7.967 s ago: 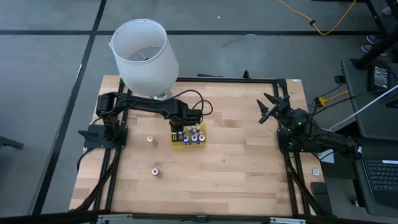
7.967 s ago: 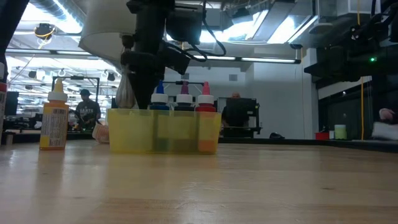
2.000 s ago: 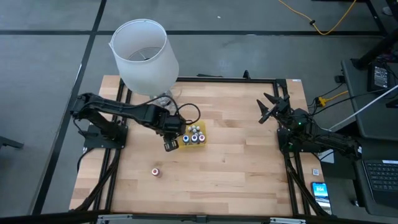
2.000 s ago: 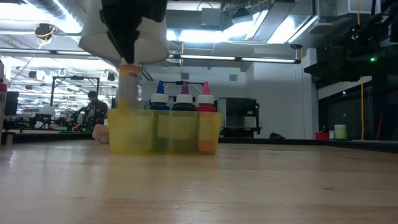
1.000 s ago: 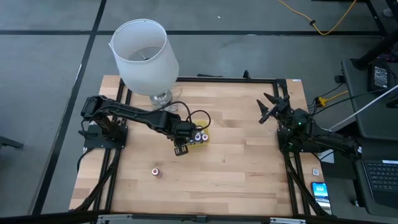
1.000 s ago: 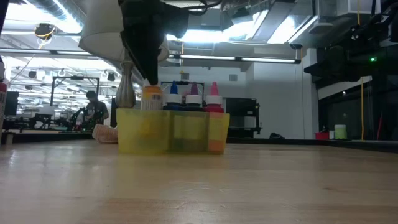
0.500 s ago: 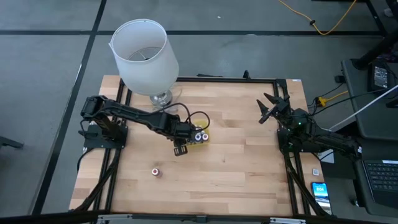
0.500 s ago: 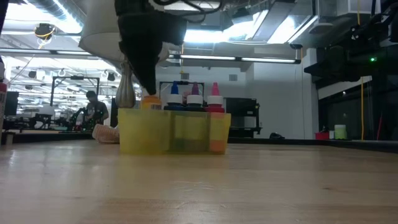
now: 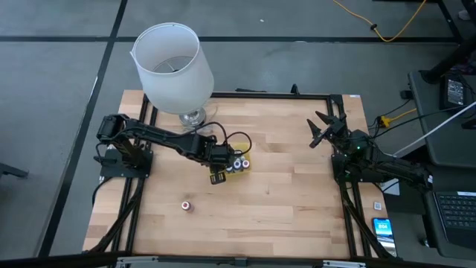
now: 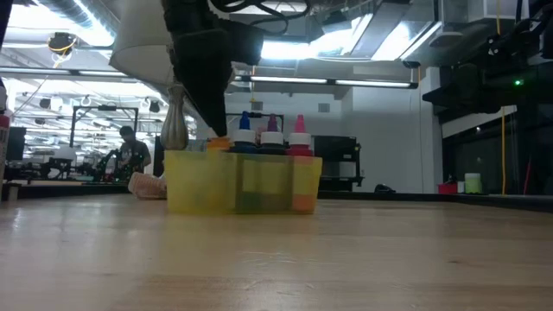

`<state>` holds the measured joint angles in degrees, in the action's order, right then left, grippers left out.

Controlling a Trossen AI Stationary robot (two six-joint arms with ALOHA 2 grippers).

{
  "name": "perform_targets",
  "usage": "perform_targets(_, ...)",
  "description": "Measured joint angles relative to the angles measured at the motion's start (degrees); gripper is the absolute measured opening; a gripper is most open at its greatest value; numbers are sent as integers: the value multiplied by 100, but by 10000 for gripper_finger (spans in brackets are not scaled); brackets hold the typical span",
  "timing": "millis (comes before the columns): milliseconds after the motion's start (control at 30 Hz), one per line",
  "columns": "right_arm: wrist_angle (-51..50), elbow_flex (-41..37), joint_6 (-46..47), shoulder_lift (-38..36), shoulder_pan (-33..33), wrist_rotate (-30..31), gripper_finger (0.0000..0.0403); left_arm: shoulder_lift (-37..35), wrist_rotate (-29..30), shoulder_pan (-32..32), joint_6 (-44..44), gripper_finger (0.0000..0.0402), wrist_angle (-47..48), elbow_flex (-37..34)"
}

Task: Pick & Place food coloring
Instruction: Put the yellow food coloring bottle into the yellow bin, then put the orange food coloring bottle into the yellow bin

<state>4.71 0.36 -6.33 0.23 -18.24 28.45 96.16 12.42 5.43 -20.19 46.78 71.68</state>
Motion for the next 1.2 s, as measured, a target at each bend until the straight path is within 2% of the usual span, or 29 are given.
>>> perform_targets(733, 0, -1, 0, 0, -1, 0, 236, -35, -266, -76, 149, 134, -109, -258)
perform_targets(1200, 0, -1, 0, 1, 0, 0, 236, -43, -264, -72, 225, 194, -207, -289)
